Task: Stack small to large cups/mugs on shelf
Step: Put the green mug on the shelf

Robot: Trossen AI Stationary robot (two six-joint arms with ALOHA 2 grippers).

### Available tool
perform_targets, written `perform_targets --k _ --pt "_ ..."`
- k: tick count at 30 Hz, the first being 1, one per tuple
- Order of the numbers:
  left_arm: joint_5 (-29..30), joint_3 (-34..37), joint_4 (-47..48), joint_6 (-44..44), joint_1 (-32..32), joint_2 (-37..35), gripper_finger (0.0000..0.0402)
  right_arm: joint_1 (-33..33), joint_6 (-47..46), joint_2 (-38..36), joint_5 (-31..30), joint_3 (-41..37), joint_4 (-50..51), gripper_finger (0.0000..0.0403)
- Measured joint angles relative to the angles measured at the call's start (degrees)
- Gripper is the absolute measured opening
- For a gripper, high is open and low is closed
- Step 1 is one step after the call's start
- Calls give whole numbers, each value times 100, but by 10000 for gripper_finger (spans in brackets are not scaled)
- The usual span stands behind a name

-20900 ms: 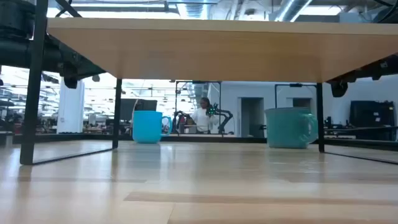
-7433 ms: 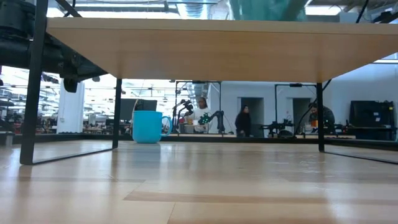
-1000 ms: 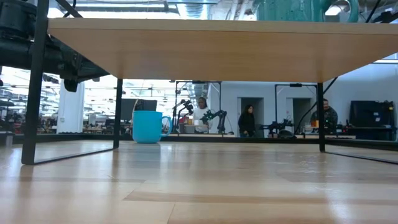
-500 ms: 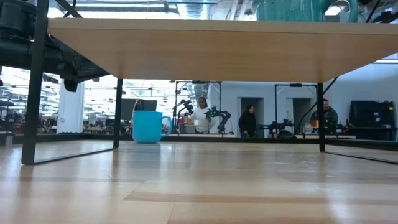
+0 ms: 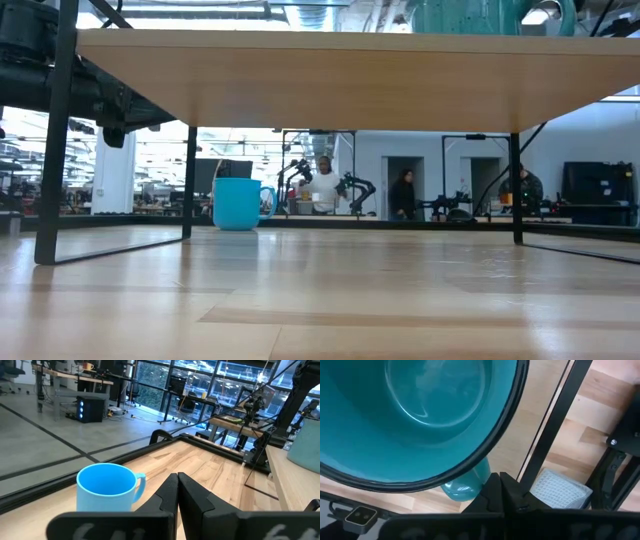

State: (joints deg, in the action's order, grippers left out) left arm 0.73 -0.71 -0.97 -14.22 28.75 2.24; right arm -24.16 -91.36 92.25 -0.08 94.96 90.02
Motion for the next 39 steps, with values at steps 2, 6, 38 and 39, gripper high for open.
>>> perform_targets --k 2,6,38,39 --pt "-2 0 2 0 0 0 0 16 52 0 36 0 0 0" --pt "-2 0 2 -2 -2 -2 0 28 138 0 177 0 -2 0" --pt "-7 -1 1 -4 -1 -1 0 27 287 0 154 4 -1113 0" --pt "-7 -2 0 -4 -2 0 0 28 287 0 151 4 -1129 0"
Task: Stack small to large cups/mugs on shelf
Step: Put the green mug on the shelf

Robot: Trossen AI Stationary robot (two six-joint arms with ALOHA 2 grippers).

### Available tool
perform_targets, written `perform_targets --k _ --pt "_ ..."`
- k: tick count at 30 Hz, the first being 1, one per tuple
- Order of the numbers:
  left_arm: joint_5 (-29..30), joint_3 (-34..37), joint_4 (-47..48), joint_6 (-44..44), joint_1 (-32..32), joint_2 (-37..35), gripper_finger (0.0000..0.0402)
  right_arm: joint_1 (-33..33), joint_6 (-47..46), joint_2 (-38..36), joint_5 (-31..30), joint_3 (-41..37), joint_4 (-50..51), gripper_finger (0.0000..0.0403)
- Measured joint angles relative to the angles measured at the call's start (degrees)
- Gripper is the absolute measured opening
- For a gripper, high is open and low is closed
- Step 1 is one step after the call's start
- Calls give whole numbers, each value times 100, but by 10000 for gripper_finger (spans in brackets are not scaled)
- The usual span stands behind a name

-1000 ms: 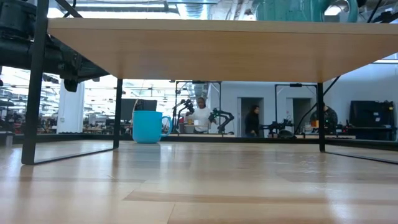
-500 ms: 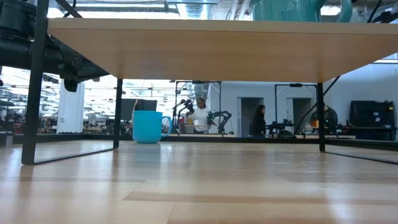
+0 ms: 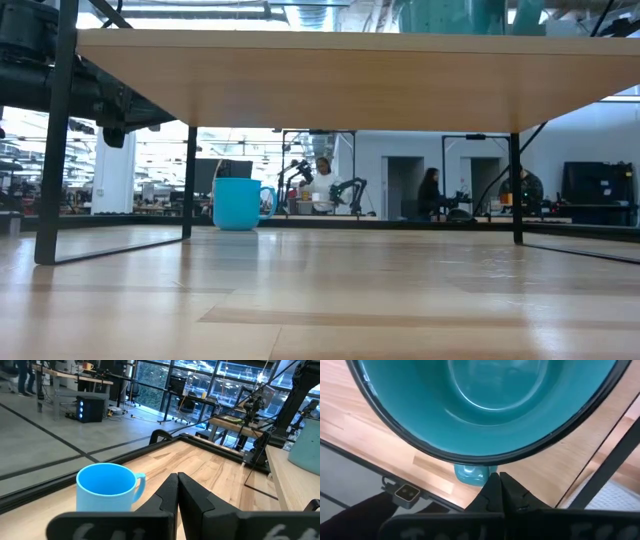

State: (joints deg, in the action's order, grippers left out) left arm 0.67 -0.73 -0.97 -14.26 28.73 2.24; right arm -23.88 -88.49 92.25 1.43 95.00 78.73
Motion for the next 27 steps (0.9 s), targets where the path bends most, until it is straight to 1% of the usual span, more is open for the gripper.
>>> perform_targets --k 20,27 --pt "-2 0 2 -7 0 0 0 0 4 0 -131 2 -504 1" --pt "-4 2 0 -24 2 0 0 -3 3 0 -131 2 -266 1"
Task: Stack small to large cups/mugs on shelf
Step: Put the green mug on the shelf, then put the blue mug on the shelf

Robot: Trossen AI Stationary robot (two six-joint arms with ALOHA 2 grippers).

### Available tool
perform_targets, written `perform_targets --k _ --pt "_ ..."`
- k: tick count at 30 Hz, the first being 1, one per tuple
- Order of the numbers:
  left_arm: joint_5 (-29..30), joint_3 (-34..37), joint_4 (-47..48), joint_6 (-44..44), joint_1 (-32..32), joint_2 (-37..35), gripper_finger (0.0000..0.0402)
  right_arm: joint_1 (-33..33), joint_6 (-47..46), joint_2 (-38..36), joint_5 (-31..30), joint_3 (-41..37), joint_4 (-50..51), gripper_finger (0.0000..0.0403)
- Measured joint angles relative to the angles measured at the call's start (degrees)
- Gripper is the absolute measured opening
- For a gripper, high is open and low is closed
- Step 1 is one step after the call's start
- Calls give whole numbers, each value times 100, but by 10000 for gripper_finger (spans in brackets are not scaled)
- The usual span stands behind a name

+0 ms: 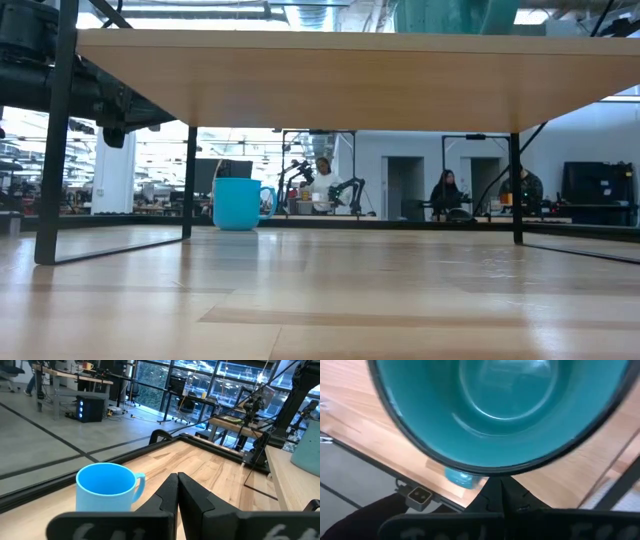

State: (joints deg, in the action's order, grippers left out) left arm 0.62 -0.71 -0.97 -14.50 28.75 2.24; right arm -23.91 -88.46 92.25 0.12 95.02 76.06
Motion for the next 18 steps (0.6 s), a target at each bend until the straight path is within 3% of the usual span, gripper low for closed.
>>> perform_targets --k 10,13,18 --pt "0 -2 0 2 0 0 0 -167 -562 -98 -70 390 1412 1" --pt "0 -2 1 2 -2 4 0 -214 -588 -374 -819 383 1421 1" --pt "-1 -2 1 -20 -2 27 0 -259 -263 -819 -2691 389 1393 1"
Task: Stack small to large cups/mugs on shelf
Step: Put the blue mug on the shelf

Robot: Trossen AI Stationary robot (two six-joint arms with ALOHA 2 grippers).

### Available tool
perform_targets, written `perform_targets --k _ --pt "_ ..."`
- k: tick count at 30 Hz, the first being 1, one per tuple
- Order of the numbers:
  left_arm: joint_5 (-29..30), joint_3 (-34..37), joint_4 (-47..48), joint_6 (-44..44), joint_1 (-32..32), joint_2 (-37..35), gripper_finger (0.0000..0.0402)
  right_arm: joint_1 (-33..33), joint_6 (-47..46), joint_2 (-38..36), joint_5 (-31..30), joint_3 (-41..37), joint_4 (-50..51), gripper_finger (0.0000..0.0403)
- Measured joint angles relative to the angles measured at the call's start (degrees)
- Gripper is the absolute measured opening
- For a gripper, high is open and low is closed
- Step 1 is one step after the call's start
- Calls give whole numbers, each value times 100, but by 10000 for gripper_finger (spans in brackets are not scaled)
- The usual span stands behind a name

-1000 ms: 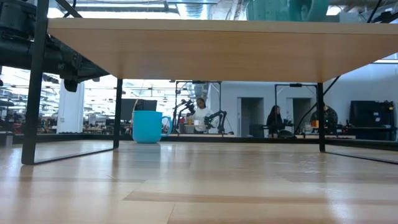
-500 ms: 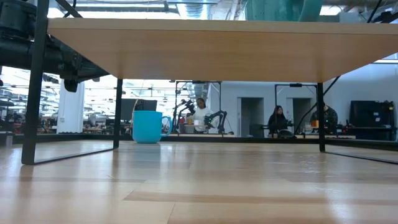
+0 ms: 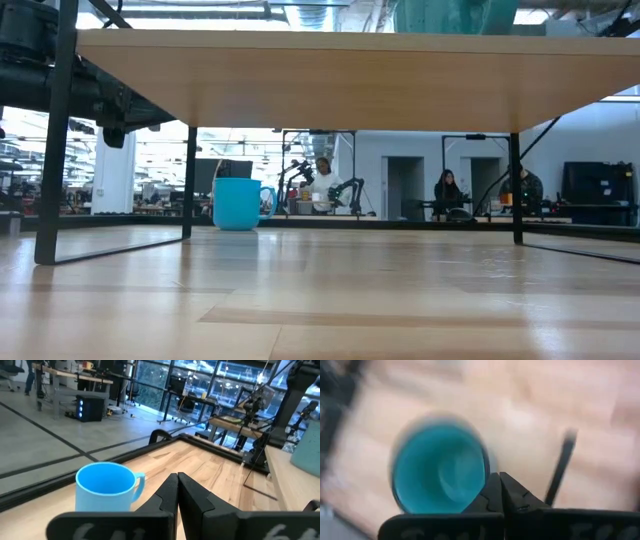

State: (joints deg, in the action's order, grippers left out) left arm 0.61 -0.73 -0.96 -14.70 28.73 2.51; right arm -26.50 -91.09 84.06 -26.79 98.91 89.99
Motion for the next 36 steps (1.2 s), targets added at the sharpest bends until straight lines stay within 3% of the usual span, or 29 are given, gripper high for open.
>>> perform_targets --k 3,8,14,25,36 --pt "-1 0 -3 -2 0 -2 0 28 706 -273 -932 0 2 1" --pt "-1 0 -1 -411 -2 11 0 286 2371 -618 -1935 -4 0 2" --pt "-1 0 -1 -736 -2 13 0 823 4085 -1115 -2605 -9 3 2" --pt "6 0 -2 -1659 -2 13 0 1189 5933 -2425 -2579 -145 -273 2" --pt "117 0 -19 -1858 -2 13 0 1623 7967 -4430 -1572 -3397 -3739 2"
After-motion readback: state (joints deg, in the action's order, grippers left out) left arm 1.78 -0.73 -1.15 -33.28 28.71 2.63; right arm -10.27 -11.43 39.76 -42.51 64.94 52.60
